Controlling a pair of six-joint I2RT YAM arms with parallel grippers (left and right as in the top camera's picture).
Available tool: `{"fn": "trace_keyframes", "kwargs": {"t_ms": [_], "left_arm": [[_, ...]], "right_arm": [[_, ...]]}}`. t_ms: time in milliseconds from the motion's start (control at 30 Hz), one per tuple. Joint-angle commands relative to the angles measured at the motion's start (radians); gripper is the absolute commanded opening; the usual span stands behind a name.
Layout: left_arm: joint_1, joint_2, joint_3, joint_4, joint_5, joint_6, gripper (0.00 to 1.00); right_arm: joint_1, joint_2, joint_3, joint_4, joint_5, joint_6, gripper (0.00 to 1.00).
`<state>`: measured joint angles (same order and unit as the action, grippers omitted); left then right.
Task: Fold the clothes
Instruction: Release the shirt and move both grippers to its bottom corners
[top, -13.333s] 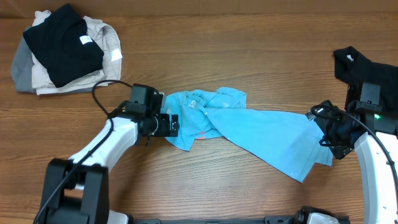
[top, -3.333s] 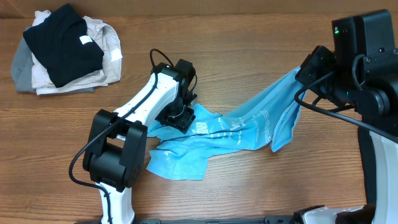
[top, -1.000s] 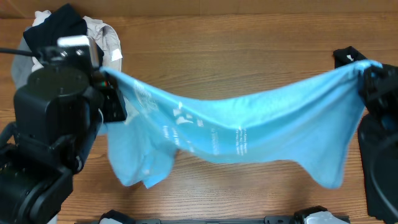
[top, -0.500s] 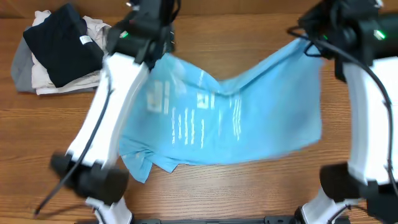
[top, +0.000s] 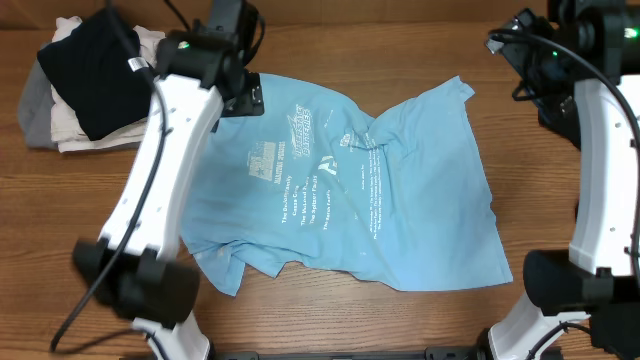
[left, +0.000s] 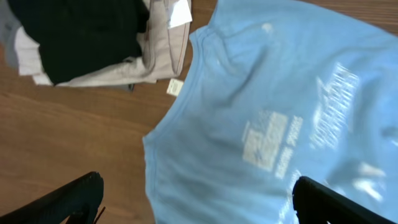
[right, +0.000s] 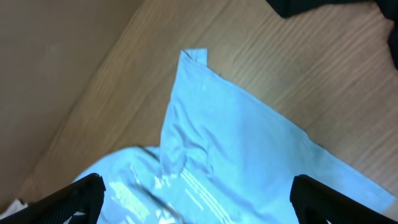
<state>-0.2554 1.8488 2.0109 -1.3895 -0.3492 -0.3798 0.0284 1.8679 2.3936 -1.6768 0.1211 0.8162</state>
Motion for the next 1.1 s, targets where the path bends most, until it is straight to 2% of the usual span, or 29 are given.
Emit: {"fn": "trace_keyframes", "kwargs": {"t_ms": [0,167,300,433,533,700,833,933,1067], "left_arm": [[-0.002,-0.13,0.023,-0.056,0.059,-0.062,1.0],[-0.002,-0.247,0.023,-0.164,0.112,-0.081,1.0],[-0.002,-0.328,0.023,-0.288,0.116,-0.142,1.0],[-0.003,-0.405,-0.006,-0.3,0.222,-0.125,1.0],[-0.003,-0.462,-0.047,-0.3,0.243,-0.122,1.0],[-0.003,-0.571,-0.24,-0.3,0.242,-0.166,1.0],[-0.003,-0.66,-0.446,-0.297,0.243,-0.303,1.0],[-0.003,-0.699,-0.581,-0.282,0.259,-0.366,1.0],[-0.003,-0.708,-0.75,-0.264,0.329,-0.364,1.0]], "right_arm": [[0.003,-0.083,0.016,-0.017,-0.041,-0.037,1.0],[0.005,-0.176,0.016,-0.017,-0.152,-0.108,1.0],[0.005,-0.28,0.004,-0.017,-0.165,-0.141,1.0],[0.005,-0.398,-0.057,-0.017,-0.169,-0.14,1.0],[0.005,-0.491,-0.169,-0.017,-0.177,-0.14,1.0],[0.005,-0.626,-0.454,-0.017,-0.182,-0.14,1.0],[0.005,-0.683,-0.668,-0.017,-0.195,-0.129,1.0],[0.005,-0.688,-0.771,-0.012,-0.195,-0.129,1.0],[0.005,-0.678,-0.858,0.022,-0.193,-0.13,1.0]]}}
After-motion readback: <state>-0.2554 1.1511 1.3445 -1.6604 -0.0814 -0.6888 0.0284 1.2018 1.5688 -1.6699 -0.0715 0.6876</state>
